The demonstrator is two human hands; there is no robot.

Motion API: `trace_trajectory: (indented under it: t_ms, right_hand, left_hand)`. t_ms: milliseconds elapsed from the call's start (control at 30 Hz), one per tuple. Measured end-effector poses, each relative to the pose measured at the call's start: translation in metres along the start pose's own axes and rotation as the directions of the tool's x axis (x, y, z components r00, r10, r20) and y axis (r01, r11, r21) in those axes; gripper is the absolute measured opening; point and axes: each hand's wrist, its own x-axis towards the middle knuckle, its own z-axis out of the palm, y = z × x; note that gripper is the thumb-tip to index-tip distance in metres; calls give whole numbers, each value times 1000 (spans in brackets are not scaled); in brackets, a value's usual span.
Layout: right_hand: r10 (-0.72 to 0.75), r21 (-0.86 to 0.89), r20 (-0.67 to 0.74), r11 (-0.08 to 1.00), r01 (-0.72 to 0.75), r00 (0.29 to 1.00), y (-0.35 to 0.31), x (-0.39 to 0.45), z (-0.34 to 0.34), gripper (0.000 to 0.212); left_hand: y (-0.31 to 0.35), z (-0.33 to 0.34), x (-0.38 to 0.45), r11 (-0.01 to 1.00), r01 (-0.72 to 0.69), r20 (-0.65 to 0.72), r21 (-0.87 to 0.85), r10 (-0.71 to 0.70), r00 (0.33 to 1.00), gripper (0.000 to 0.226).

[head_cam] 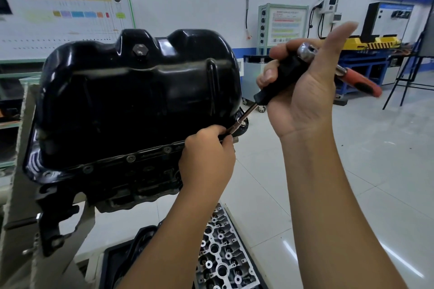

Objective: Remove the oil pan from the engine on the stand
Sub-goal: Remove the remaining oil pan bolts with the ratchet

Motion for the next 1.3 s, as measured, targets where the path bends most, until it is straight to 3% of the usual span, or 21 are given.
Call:
trace_trajectory:
  t_ms: [333,500,633,767,933,1100,1300]
  right_hand:
    - [34,-8,113,999,-33,993,8,-9,10,77]
    - [-92,11,35,996,92,995,12,-10,23,46]
    - [-28,13,28,1000,28,999,21,-10,17,28]
    - [-4,-47,87,999,8,996,29,-12,13,21]
    - [-91,134,28,987,86,995,13,-5,12,26]
    - [-145,244,-70,957,158,987,-5,0,5,23]
    - [-175,207,-142,957,203,974,-3,-2,3,14]
  left_hand:
    - [0,-4,2,998,11,45,-64,-8,999,13]
    - [6,-7,1,997,-21,36,-74,24,999,21]
    - [12,-7,7,953,-121,46,-277,139,989,23]
    - [9,-6,14,934,-190,147,-303,243,959,34]
    - [2,-11,11,982,-92,120,-167,113,986,21]
    - [7,-16,0,952,-161,68,260,148,987,15]
    - [11,-16,-9,928,-146,128,342,108,986,21]
